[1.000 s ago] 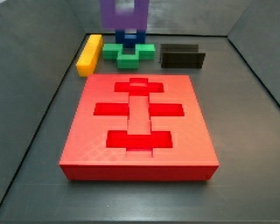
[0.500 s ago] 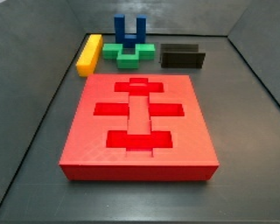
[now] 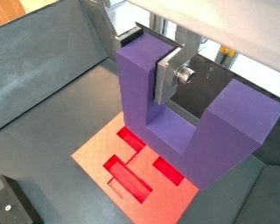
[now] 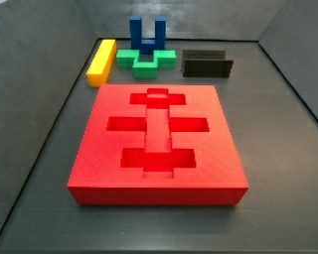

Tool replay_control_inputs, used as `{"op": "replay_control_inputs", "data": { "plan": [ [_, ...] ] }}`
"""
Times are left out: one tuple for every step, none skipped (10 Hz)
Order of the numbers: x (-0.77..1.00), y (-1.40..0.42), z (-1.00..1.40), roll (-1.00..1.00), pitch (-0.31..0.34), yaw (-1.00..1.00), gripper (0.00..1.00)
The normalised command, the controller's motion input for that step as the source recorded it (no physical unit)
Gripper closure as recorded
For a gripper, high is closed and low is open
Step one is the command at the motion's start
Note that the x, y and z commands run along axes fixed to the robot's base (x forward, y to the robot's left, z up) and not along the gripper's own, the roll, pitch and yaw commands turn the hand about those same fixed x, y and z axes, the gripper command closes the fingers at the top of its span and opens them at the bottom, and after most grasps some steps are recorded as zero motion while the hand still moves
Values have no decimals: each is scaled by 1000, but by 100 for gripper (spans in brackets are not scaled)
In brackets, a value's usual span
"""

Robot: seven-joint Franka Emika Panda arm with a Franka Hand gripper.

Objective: Pick up the purple object. Move up. Move to above the board. Insert the purple object.
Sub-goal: Insert the purple object.

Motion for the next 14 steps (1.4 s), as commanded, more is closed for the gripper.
{"op": "replay_control_inputs", "data": {
  "plan": [
    [0,0,-40,-50,-11,0,100],
    [60,-77,-80,-74,-30,0,100],
    [203,-137,-146,-194,-116,-77,100],
    [371,-323,-317,-201,-174,-89,100],
    [469,-514,-469,-59,-171,-57,100],
    [509,-589,-497,0,-134,-6,100],
    [491,-694,-529,150,-77,0,100],
    [514,-717,-534,279,-21,0,100],
    [486,-631,-500,367,0,0,100],
    [466,-609,-529,361,0,0,100],
    [437,-649,-600,291,0,26,100],
    [443,-626,-589,199,-10,40,100],
    [417,-191,-514,-94,-34,94,100],
    [351,-171,-523,-163,-47,183,100]
  ]
}}
